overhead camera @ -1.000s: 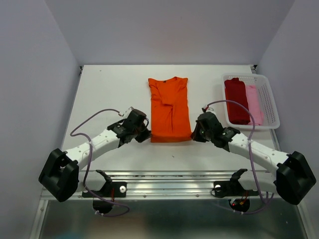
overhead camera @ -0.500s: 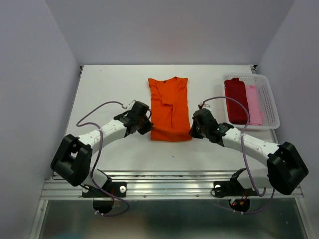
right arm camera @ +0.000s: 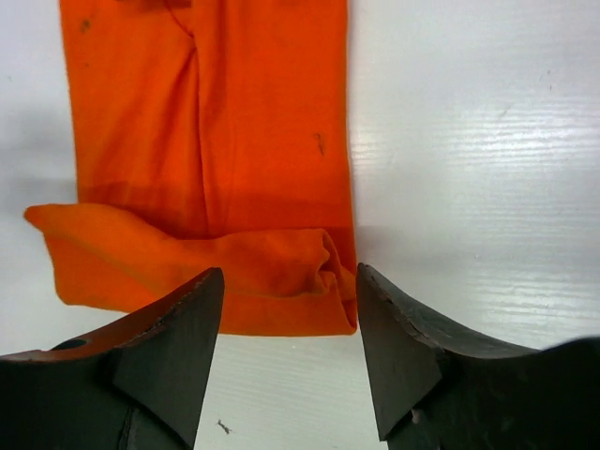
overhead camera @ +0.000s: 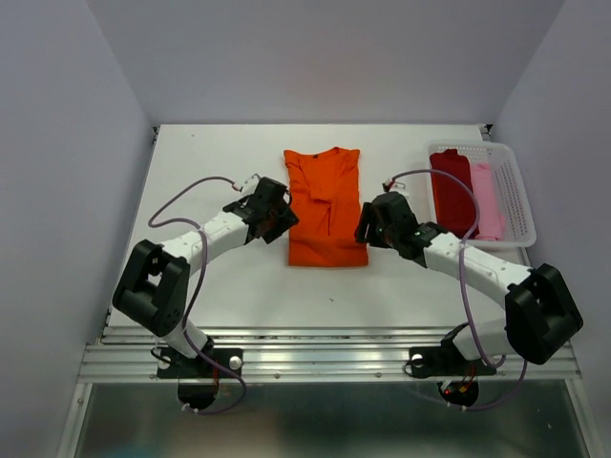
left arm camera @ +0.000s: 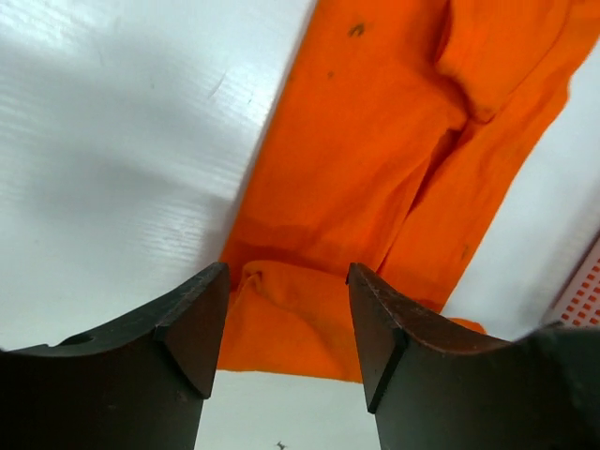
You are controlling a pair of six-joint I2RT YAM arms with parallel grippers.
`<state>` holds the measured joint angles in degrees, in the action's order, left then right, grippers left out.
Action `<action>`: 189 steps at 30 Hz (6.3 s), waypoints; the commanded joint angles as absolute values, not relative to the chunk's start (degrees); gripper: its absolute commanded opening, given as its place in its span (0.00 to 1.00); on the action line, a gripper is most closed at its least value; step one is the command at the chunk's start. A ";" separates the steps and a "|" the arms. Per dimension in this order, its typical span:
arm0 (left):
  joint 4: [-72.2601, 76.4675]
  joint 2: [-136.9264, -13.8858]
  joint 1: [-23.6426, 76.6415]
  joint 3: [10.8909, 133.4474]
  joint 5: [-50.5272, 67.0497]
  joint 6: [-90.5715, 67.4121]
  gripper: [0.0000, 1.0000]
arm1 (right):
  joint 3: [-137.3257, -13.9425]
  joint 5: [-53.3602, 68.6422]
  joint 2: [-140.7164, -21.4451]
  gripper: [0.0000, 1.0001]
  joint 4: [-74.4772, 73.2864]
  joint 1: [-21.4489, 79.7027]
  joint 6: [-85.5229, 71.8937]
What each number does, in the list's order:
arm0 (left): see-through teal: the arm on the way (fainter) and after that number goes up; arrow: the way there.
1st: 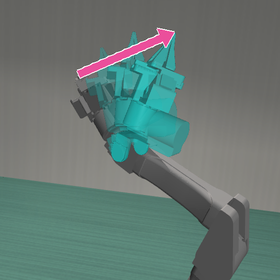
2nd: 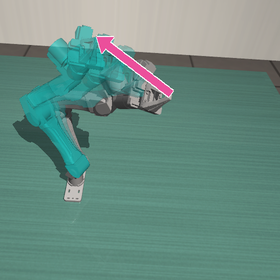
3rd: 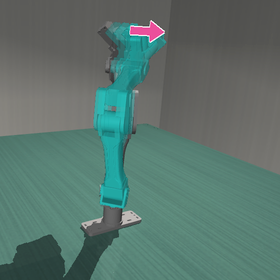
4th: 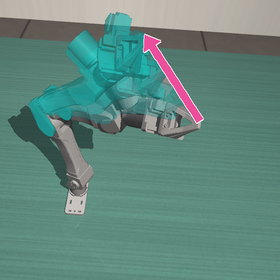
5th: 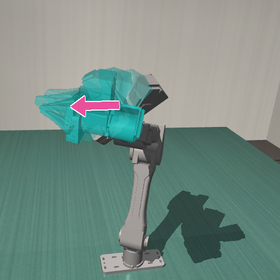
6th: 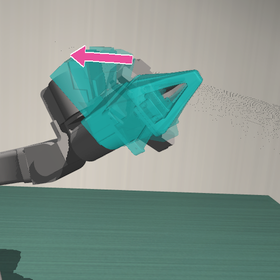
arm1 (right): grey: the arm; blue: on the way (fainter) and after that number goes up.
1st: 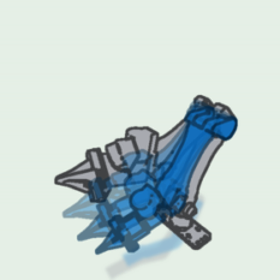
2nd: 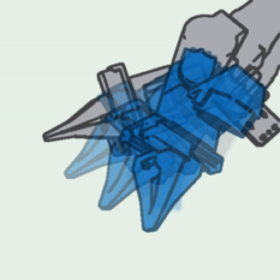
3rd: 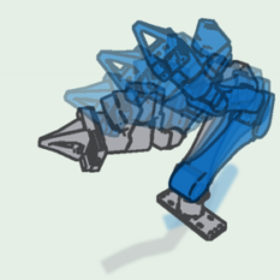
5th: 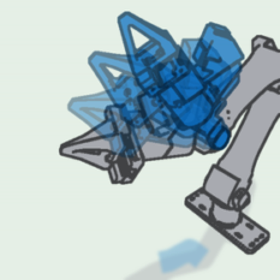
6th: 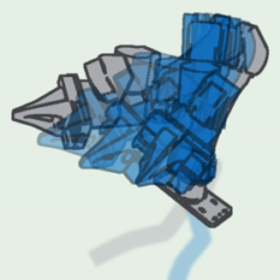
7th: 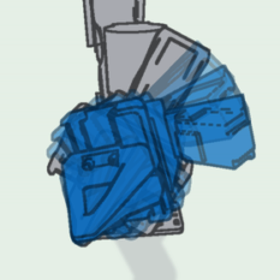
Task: Roll the t-shirts
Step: Roll the T-shirt to the center of the board.
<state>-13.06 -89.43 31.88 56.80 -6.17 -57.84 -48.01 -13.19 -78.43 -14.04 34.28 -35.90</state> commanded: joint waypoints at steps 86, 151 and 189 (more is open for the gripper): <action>12.57 -81.38 39.46 31.20 -4.66 -55.28 0.28 | -35.51 -0.53 -81.74 0.32 -0.62 29.09 -39.20; -9.93 -63.54 40.96 38.24 -8.00 -63.90 0.00 | -39.82 -0.44 -66.45 0.03 -17.49 31.38 -37.35; -16.61 -59.49 44.12 35.14 -7.56 -68.21 0.00 | -36.55 0.26 -61.69 0.01 -23.64 32.43 -37.44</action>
